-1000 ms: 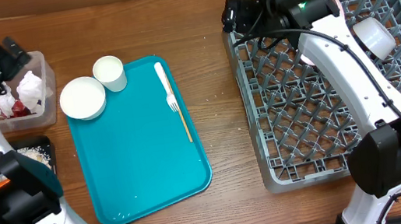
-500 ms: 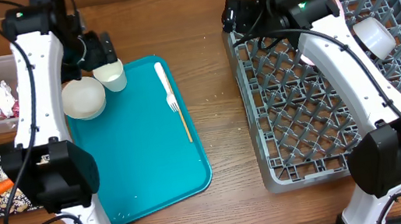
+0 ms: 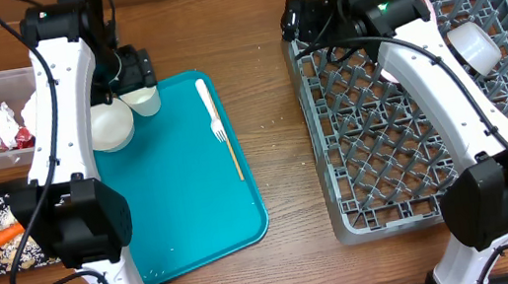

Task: Sort waste into correct bins and load items into the dishwasher rack

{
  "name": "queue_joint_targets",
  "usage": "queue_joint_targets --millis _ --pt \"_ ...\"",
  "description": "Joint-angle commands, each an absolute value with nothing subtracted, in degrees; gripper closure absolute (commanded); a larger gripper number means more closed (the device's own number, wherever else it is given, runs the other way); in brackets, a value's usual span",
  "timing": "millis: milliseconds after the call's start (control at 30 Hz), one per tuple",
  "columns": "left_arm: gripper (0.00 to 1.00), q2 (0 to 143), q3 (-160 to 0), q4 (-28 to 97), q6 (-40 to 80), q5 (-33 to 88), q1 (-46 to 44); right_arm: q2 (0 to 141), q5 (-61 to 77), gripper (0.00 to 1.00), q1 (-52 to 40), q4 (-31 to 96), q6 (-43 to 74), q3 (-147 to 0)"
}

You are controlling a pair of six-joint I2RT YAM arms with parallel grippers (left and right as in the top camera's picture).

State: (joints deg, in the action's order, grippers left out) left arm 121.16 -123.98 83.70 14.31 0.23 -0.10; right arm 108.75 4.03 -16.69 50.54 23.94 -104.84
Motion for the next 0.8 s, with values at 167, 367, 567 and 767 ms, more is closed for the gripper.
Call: queue_joint_targets --millis 167,367,567,767 --pt "0.1 121.3 -123.76 88.97 22.74 -3.46 3.46 107.7 3.49 0.0 -16.69 50.28 24.03 -105.78" --pt "0.05 121.3 -121.78 90.59 22.74 -3.68 2.63 107.7 3.49 0.0 -16.69 50.28 24.03 -105.78" --pt "0.03 121.3 -117.45 90.43 22.98 -4.25 3.9 107.68 3.49 0.0 -16.69 50.28 24.03 -105.78" --pt "0.02 121.3 -115.33 90.04 22.0 -4.51 4.27 107.7 3.49 0.0 -16.69 50.28 24.03 -105.78"
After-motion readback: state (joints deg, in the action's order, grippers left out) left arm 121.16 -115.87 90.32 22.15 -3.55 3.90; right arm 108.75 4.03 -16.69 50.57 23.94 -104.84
